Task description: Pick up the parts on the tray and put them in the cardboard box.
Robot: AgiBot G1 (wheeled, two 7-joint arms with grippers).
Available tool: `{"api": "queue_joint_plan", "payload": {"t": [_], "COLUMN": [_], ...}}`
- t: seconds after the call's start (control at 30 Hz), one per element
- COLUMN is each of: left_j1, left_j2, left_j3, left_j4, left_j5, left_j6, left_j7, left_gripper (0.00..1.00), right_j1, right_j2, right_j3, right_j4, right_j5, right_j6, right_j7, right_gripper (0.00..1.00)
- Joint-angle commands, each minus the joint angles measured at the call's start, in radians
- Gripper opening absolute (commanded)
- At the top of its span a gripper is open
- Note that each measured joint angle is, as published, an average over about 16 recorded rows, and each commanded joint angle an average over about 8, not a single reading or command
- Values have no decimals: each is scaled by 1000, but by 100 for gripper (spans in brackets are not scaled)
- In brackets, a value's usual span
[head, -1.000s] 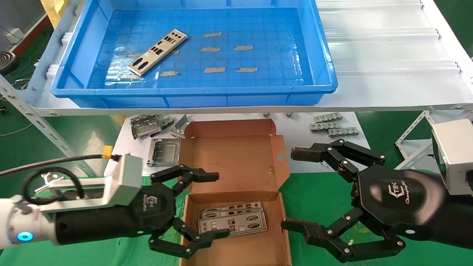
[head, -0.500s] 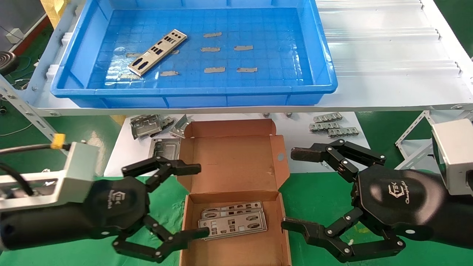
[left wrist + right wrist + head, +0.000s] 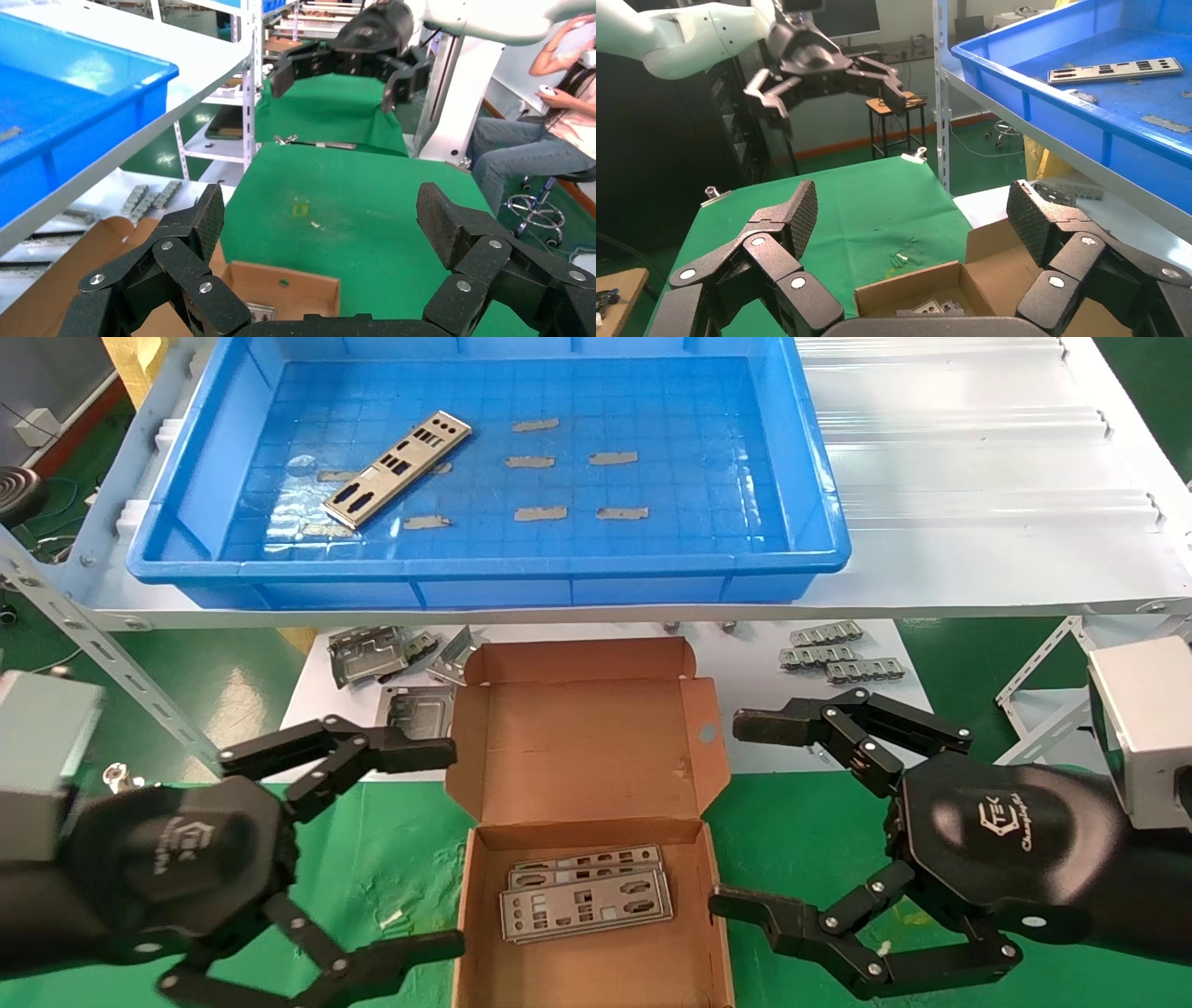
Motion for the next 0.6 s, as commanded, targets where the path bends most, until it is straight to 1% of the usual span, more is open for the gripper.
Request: {"api": "queue_joint_plan", "payload": {"t": [0.03, 0.27, 0.6], "left_j1": [4, 10, 10], "left_j2": [-13, -35, -30], "left_j3": [-11, -31, -26], "left_j4": [-11, -30, -26], "left_j5": [-11, -33, -28], "left_j6": [7, 21, 17], "left_j7": [-10, -23, -20], "left_gripper": [100, 100, 100], "right_j1": [0, 0, 0], "right_j2": [0, 0, 0], "right_j3": [0, 0, 0], "right_j4": [0, 0, 0], "right_j5": [0, 0, 0], "right_j6": [0, 0, 0], "right_j7": [0, 0, 0], "right_gripper": [100, 100, 100]}}
